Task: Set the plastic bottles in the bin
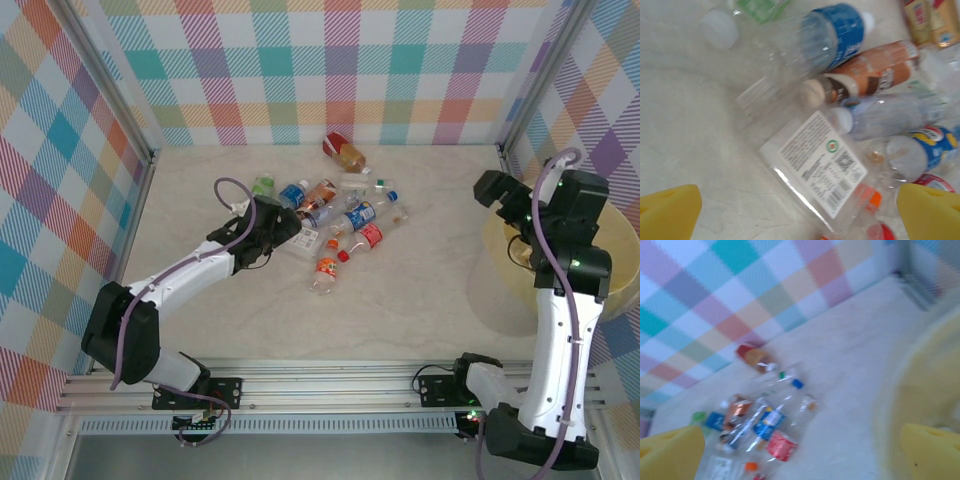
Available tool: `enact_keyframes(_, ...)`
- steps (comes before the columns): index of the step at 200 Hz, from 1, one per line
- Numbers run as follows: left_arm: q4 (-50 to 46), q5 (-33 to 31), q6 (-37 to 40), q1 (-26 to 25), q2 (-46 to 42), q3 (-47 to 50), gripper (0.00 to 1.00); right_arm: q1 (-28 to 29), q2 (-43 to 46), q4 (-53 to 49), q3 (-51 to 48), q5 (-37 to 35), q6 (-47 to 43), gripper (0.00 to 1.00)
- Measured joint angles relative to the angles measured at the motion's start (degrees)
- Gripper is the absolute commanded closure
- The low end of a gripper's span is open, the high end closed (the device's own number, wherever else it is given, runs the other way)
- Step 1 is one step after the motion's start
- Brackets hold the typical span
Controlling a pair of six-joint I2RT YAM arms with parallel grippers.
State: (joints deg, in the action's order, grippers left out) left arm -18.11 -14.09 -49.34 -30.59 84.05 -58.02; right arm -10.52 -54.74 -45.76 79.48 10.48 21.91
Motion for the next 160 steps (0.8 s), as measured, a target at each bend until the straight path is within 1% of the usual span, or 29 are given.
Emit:
enact_keyframes(33,-5.2,0.5,-4.8,0.0,4.6,-3.7,0.0,5.9,0.5,9.9,-5.8,7.9,1.5,0.0)
enact_keyframes(59,-8.3,1.4,-8.1,0.0,7.6,-6.8,0.0,10.3,-0.5,16.3,-8.9,11.5,1.7,0.0)
enact_keyframes(100,-13.5,1.0,-13.2,0.0,14.4,-14.4,0.0,16.0,-2.9,23.3,-13.7,12.8,1.7,0.0)
enact_keyframes(130,-16.8,-0.1,-16.9,0.0,20.5,-21.3,0.0,19.3,-6.5,23.9,-14.3,12.6,1.2,0.0)
enact_keyframes(160,-19.6,-2.3,-20.7,0.0,24.2,-25.1,0.0,22.0,-8.6,23.9,-14.5,12.5,0.0,0.0)
